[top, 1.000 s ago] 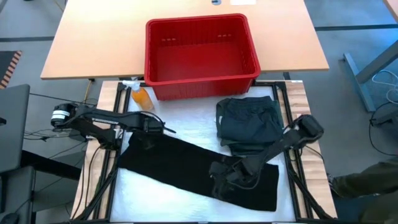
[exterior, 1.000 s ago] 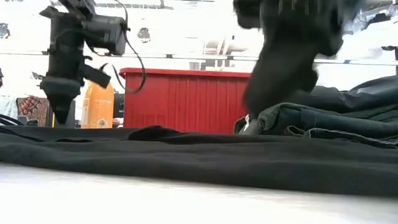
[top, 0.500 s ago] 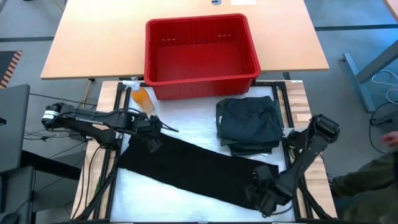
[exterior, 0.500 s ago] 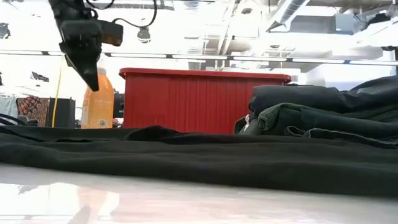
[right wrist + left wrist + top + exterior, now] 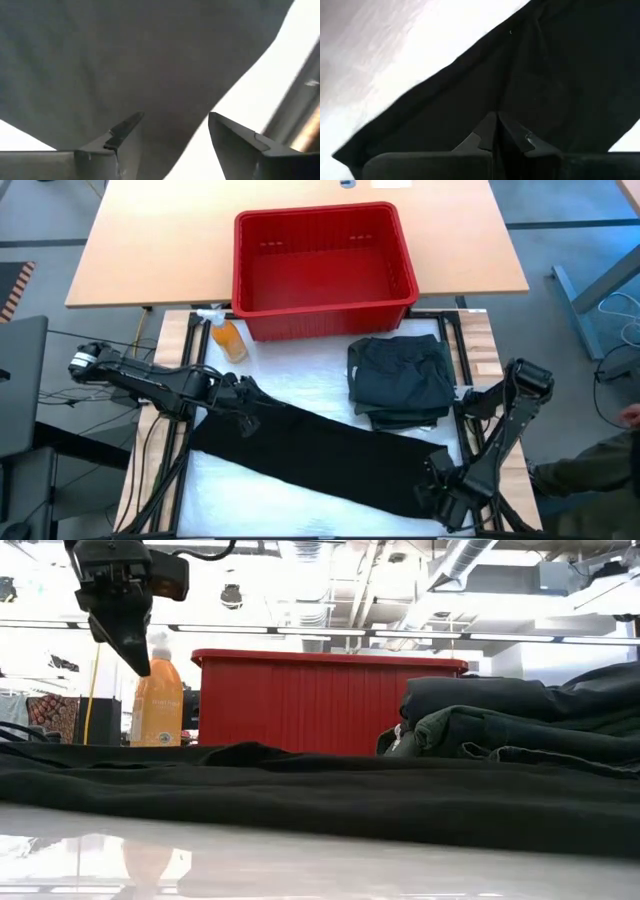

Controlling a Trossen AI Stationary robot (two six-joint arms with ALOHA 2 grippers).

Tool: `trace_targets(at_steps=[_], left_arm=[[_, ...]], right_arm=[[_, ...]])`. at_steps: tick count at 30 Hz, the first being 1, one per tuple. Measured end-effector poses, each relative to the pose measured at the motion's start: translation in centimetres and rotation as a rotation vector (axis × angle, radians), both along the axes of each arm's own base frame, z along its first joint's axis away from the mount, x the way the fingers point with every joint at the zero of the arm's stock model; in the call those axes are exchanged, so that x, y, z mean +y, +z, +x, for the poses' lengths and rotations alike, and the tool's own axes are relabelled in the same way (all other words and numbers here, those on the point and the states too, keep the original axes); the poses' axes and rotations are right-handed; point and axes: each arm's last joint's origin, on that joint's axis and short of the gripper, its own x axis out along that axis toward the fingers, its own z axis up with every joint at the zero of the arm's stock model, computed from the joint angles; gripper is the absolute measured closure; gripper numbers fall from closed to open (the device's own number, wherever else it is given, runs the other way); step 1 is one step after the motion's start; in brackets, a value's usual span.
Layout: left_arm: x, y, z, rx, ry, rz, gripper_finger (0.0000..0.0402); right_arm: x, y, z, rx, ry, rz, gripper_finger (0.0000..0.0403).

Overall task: Fold Laundry from Bin
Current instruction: Fold the black shirt

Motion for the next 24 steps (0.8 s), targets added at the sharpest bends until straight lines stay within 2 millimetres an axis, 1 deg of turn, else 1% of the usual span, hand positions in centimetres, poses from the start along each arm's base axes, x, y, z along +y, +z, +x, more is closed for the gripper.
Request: trace_targets(at_steps=[2, 5, 7, 10, 14, 22, 24], left_arm=[[-0.2, 0.0, 0.0, -0.004, 0.012, -0.011, 0.0401], [-0.6, 0.0, -0.1, -0.008, 0.018, -0.021, 0.0401], [-0.9, 0.0, -0.2, -0.01, 0.018, -0.028, 0.0401], [-1.3, 0.0, -0.2, -0.013, 0.018, -0.038, 0.0401], [-1.7, 0.0, -0.4, -0.017, 0.032, -0.058, 0.0401], [-2.6, 0.0, -0.6, -0.019, 0.043, -0.085, 0.0401], [-2.7, 0.0, -0.7, -0.016, 0.05, -0.086, 0.0401]], right_arm=[[-0.2, 0.0, -0.6, 0.026, 0.01, -0.001, 0.0161], [-0.4, -0.7, -1.5, 0.043, 0.024, -0.001, 0.0162], [-0.5, -1.5, -1.8, 0.029, 0.041, 0.029, 0.0163], [-1.1, -3.1, -2.4, 0.027, 0.063, 0.016, 0.0163], [-1.8, -4.0, -2.4, 0.006, 0.056, -0.015, 0.0163], [-2.3, -5.4, -2.3, -0.016, 0.052, -0.01, 0.0164], [-2.8, -5.8, -2.1, -0.013, 0.029, -0.011, 0.0168]])
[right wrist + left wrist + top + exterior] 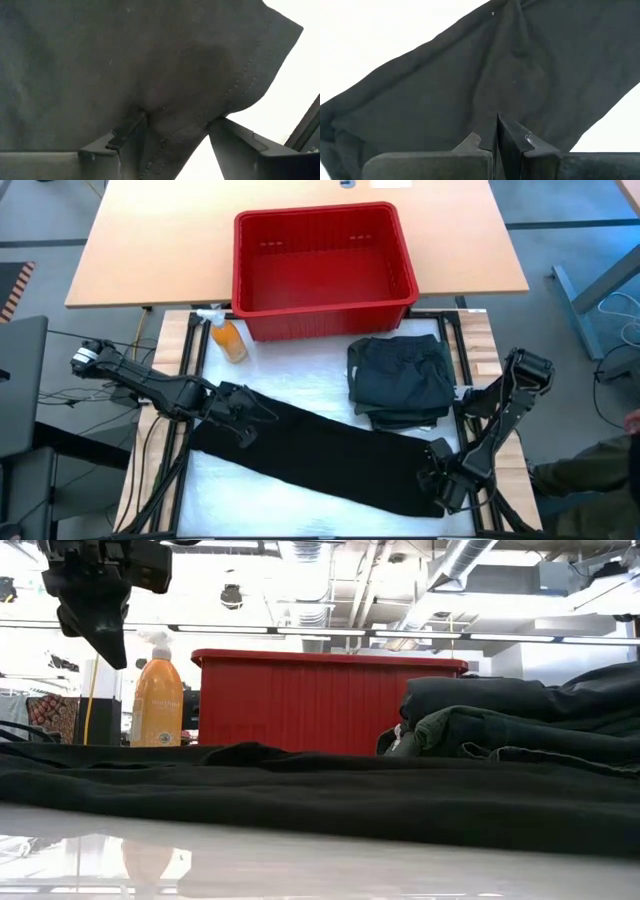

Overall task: Fold Laundry from Bin
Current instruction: Fold the black shirt

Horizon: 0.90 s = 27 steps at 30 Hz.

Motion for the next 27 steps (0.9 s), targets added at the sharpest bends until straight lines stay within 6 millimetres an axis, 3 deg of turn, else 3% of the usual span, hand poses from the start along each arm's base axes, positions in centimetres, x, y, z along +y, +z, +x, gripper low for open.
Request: trace_targets(at_steps=[10, 17, 23, 27], left_arm=[[0.1, -0.1, -0.2, 0.016, 0.014, 0.018, 0.0401], [0.6, -0.1, 0.0, 0.018, 0.016, 0.036, 0.0401], [0.8, -0.1, 0.0, 0.022, -0.012, 0.054, 0.0401], [0.8, -0.1, 0.0, 0.025, -0.027, 0.063, 0.0401]], right_arm=[[-2.7, 0.0, 0.6, 0.067, 0.074, -0.154, 0.0192], [-4.5, 2.9, 1.3, 0.066, 0.054, -0.082, 0.0192], [-4.2, 5.7, 0.9, 0.031, -0.008, 0.098, 0.0192], [-3.7, 5.0, -0.2, 0.059, -0.045, 0.064, 0.0192]])
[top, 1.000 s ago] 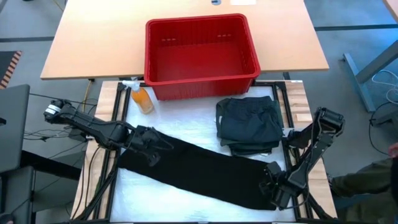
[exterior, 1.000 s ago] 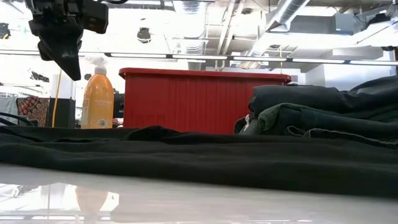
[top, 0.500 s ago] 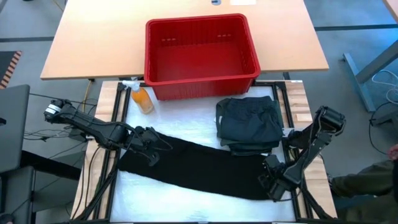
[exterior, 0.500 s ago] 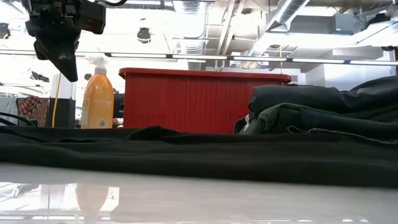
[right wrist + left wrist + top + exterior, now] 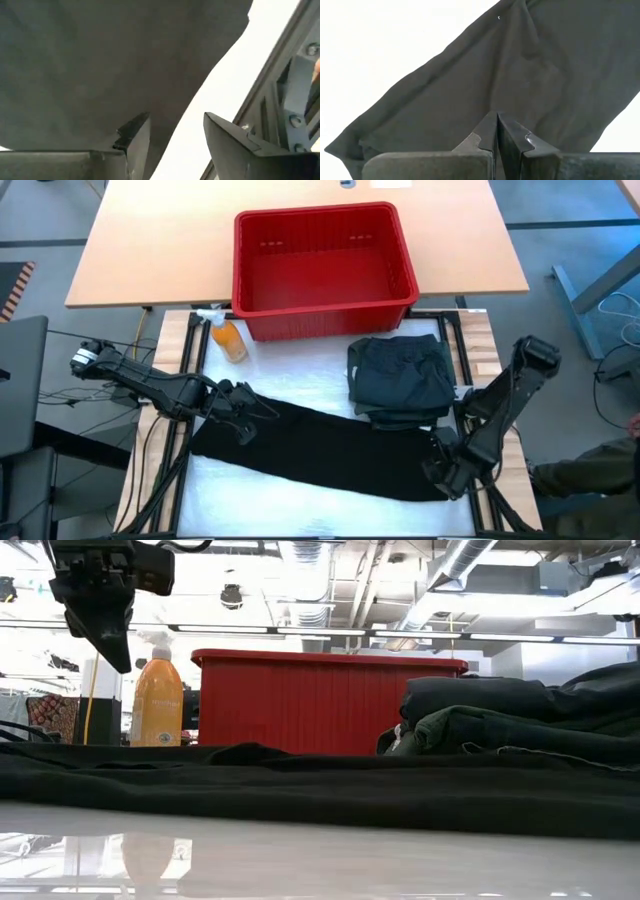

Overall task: Fold Laundry from Bin
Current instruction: Fold the black shirt

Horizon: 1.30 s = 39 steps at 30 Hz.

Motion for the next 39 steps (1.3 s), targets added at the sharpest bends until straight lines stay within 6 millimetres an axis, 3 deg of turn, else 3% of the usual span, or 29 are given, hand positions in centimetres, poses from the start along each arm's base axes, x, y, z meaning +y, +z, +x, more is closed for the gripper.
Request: trace_targets(at_steps=[9, 13, 16, 21, 27, 34, 39], left_arm=[[0.0, 0.0, 0.0, 0.001, -0.012, -0.001, 0.0401], [-0.6, 0.4, 0.7, -0.083, -0.045, -0.049, 0.0401], [-1.6, 0.5, 1.8, -0.175, -0.08, -0.075, 0.0401], [-3.0, -0.6, 3.8, -0.219, -0.113, -0.09, 0.0401], [-5.6, -3.0, 7.4, -0.323, -0.257, -0.14, 0.0401], [-8.3, -6.6, 13.0, -0.586, -0.289, -0.193, 0.0401], [-9.8, -7.8, 16.9, -0.562, -0.326, -0.115, 0.0401]], right_arm=[[2.0, -4.2, 0.3, -0.002, -0.004, 0.013, 0.0192], [2.2, -5.5, 0.6, -0.001, -0.001, -0.016, 0.0206], [2.3, -5.7, 0.9, -0.019, 0.011, -0.027, 0.0251], [1.9, -5.4, 1.7, -0.13, 0.016, -0.06, 0.0372], [1.4, -2.5, 1.6, -0.146, 0.064, -0.06, 0.037], [1.5, 4.1, 1.3, -0.256, 0.219, 0.085, 0.0379], [1.2, 8.7, 0.5, -0.306, 0.319, 0.132, 0.0377]])
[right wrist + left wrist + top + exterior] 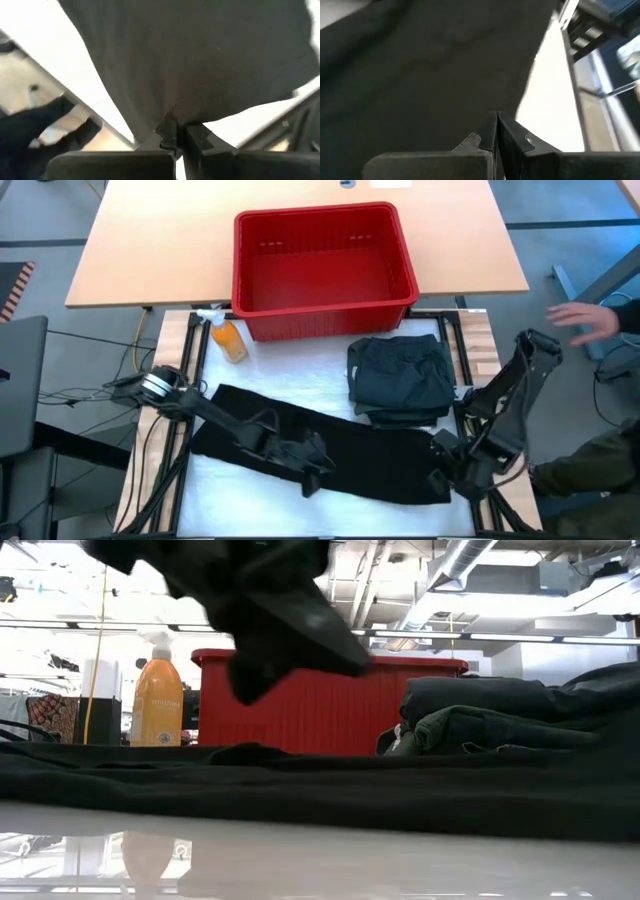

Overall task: Fold Laundry from Bin
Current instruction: Fold the black shirt

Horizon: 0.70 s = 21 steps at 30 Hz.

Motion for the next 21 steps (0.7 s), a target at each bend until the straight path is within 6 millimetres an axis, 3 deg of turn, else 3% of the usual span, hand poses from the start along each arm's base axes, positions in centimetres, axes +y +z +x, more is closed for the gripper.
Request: trace_targets(at_steps=[10, 21], left_arm=[[-2.0, -1.6, 6.4, 0.134, -0.037, 0.137, 0.0401], [-3.5, -1.6, 11.1, 0.058, -0.077, 0.145, 0.0401]], right_arm=[[-1.2, 8.6, -2.4, -0.048, 0.116, 0.048, 0.0377], [-1.4, 14.0, -4.2, -0.173, 0.287, 0.183, 0.0376]])
